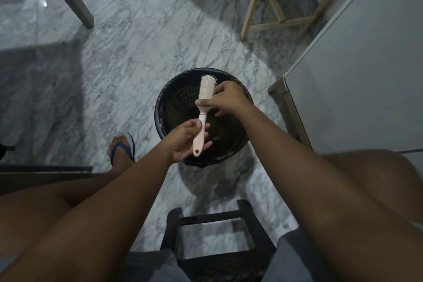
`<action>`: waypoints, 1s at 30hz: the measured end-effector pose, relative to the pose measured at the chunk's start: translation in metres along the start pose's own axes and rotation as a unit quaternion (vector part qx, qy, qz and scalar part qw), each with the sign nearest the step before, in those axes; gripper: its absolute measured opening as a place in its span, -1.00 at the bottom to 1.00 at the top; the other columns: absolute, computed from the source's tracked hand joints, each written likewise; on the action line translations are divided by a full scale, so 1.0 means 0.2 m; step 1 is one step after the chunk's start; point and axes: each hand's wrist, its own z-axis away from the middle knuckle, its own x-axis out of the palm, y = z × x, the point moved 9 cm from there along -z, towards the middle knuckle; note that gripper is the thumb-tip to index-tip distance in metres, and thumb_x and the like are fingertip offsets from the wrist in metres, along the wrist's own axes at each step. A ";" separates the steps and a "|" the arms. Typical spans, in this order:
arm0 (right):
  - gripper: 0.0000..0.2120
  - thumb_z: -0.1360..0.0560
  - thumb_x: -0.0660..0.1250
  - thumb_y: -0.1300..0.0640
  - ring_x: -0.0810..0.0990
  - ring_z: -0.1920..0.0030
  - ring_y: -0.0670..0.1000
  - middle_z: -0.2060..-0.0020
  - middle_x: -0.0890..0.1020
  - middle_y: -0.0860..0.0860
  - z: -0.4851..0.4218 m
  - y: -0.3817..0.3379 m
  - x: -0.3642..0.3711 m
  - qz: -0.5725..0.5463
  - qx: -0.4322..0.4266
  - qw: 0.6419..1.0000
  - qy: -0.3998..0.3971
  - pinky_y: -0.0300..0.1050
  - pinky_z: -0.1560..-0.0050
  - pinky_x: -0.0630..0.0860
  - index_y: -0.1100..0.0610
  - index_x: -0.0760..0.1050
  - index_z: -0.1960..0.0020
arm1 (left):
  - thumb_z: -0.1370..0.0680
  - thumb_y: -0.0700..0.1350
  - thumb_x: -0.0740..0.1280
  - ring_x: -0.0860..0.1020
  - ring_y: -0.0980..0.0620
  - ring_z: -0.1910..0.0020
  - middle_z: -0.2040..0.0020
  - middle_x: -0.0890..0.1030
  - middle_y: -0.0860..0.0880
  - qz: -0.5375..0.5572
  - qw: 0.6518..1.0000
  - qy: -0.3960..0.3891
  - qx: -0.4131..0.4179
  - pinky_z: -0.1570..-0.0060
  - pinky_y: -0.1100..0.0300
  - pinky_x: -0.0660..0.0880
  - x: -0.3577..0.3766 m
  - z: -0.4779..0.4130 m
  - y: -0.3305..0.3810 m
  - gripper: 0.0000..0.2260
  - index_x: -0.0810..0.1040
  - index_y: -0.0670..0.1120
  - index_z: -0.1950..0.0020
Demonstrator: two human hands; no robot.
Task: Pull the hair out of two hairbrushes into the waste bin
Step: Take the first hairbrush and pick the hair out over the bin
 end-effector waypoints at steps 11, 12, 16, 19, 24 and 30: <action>-0.78 -0.62 0.27 0.26 0.67 0.30 0.05 0.18 0.67 0.24 -0.01 0.02 -0.06 -0.108 0.016 0.994 0.008 -0.18 0.27 0.67 0.44 0.56 -0.06 | -0.65 -0.13 0.19 0.56 0.09 0.24 0.01 0.59 -0.04 0.059 0.998 -0.020 -0.016 0.24 0.12 0.61 -0.03 0.01 -0.03 -0.80 0.50 -0.16 -0.22; -0.77 -0.63 0.22 0.27 0.64 0.32 0.02 0.16 0.66 0.23 -0.02 0.05 -0.09 -0.131 0.027 0.991 0.027 -0.21 0.34 0.65 0.43 0.53 -0.12 | -0.65 -0.11 0.19 0.55 0.10 0.24 0.00 0.59 -0.03 0.066 0.997 -0.023 -0.021 0.27 0.15 0.60 -0.04 0.01 -0.03 -0.77 0.50 -0.16 -0.24; -0.59 -0.53 0.35 0.31 0.58 0.18 -0.02 -0.06 0.65 0.15 -0.05 0.12 -0.06 0.059 -0.003 0.998 -0.021 -0.28 0.22 0.52 0.27 0.45 -0.37 | -0.64 -0.07 0.21 0.55 0.13 0.25 0.03 0.61 -0.02 0.070 0.996 -0.036 -0.036 0.37 0.25 0.54 -0.07 0.01 -0.02 -0.70 0.49 -0.19 -0.30; -0.16 -0.32 0.60 0.16 0.55 -0.22 0.06 -0.33 0.53 0.16 -0.01 0.06 -0.03 0.159 -0.103 0.982 -0.027 -0.23 -0.21 0.42 0.22 0.29 -0.50 | -0.65 -0.10 0.19 0.54 0.12 0.26 0.06 0.61 -0.03 0.039 0.996 -0.054 -0.055 0.40 0.27 0.51 -0.03 0.01 -0.04 -0.72 0.47 -0.21 -0.29; -0.79 -0.47 0.40 0.24 0.70 0.12 0.09 0.12 0.73 0.15 -0.02 -0.02 -0.16 0.039 -0.151 0.979 0.128 -0.16 0.06 0.58 0.17 0.67 -0.09 | -0.61 -0.15 0.21 0.55 0.09 0.24 0.05 0.61 -0.04 0.040 0.992 -0.096 -0.067 0.37 0.22 0.53 0.01 0.03 -0.04 -0.72 0.46 -0.20 -0.29; -0.74 -0.65 0.20 0.21 0.61 0.35 0.05 0.06 0.68 0.24 -0.09 0.26 -0.09 -0.069 0.073 0.994 0.045 -0.16 0.34 0.61 0.40 0.53 -0.15 | -0.37 -0.19 0.57 0.58 0.06 0.20 -0.01 0.62 -0.04 0.074 0.985 -0.145 -0.061 0.32 0.18 0.55 -0.05 0.05 0.01 -0.46 0.49 -0.17 -0.30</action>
